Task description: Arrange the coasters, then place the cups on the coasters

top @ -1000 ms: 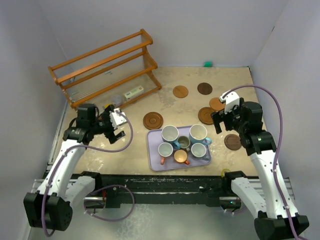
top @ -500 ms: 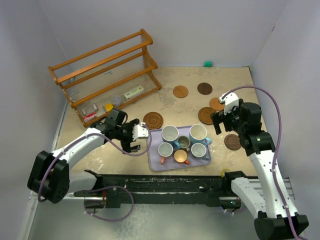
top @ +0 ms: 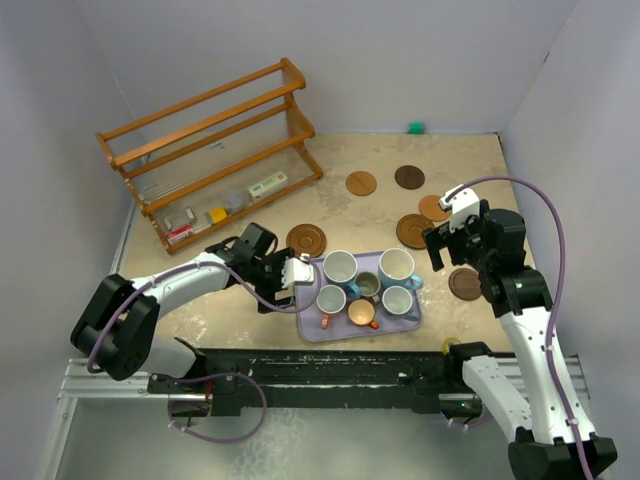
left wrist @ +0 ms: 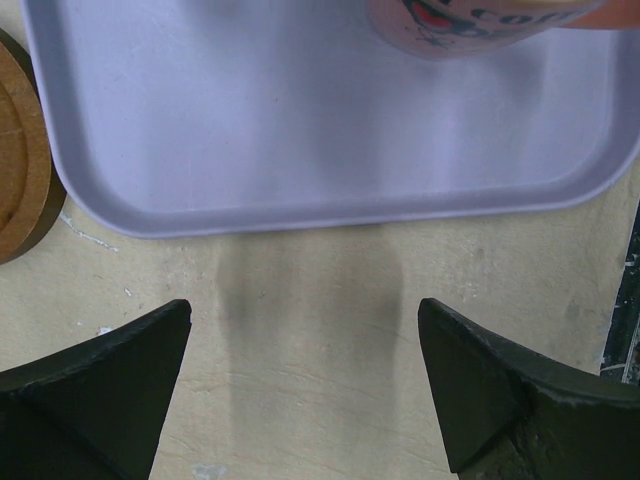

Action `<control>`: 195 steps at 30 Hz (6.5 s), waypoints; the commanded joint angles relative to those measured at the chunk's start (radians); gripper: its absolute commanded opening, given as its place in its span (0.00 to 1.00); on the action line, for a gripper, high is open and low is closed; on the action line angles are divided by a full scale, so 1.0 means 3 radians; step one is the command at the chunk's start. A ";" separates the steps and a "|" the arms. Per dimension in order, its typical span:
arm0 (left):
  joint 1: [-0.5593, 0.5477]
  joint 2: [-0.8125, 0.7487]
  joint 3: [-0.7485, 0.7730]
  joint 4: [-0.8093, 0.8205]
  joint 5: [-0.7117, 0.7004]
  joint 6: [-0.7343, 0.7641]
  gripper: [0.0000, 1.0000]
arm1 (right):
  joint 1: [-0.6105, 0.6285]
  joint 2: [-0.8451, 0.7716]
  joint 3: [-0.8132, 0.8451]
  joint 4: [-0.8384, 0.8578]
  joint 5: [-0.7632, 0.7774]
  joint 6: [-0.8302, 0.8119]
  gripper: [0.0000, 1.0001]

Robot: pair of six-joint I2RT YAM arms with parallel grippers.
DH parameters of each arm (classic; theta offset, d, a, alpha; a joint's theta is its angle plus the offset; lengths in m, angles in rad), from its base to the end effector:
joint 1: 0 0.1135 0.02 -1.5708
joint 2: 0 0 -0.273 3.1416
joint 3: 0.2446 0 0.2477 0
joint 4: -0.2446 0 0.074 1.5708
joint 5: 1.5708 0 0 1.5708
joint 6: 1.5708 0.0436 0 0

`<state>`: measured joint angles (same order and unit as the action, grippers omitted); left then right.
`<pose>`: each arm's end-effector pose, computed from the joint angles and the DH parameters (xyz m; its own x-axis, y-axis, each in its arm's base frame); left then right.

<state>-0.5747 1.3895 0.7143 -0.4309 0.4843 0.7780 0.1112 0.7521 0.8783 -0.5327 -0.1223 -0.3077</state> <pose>0.1957 -0.1509 0.1780 -0.0739 0.7879 -0.6114 0.9941 0.1073 0.0181 0.1577 0.0230 0.3434 -0.3074 -0.3368 -0.8900 -0.3301 0.9149 -0.2322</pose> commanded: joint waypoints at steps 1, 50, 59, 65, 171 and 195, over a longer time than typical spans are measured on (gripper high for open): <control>-0.0084 0.0066 0.0140 0.0166 0.0066 -0.0052 0.91 | 0.0017 0.0003 0.0002 0.0087 0.0045 -0.0043 1.00; -0.0699 0.1129 0.0990 0.0421 -0.0229 -0.0406 0.87 | 0.0018 -0.0043 -0.0006 0.0099 0.0131 -0.0025 1.00; -0.0720 0.1124 0.1081 0.0468 -0.0345 -0.0385 0.88 | 0.0018 0.0138 0.0075 0.0081 0.0258 -0.0003 1.00; -0.0715 0.0794 0.1071 0.0324 -0.0447 -0.0240 0.93 | 0.0018 0.0351 0.0179 -0.0021 0.0439 0.0157 1.00; 0.0427 0.1402 0.1724 0.0451 -0.0410 -0.0520 0.94 | -0.1373 0.2300 -0.0158 -0.0464 0.0230 -0.1799 1.00; 0.0601 0.2249 0.2426 0.0017 -0.0281 -0.0455 0.90 | -0.1151 0.3079 0.0478 -0.0238 -0.0240 -0.1505 0.90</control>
<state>-0.3931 2.0201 1.3872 -0.4023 0.3611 0.6392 -0.2672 1.6428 0.9520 -0.6090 -0.1284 -0.7898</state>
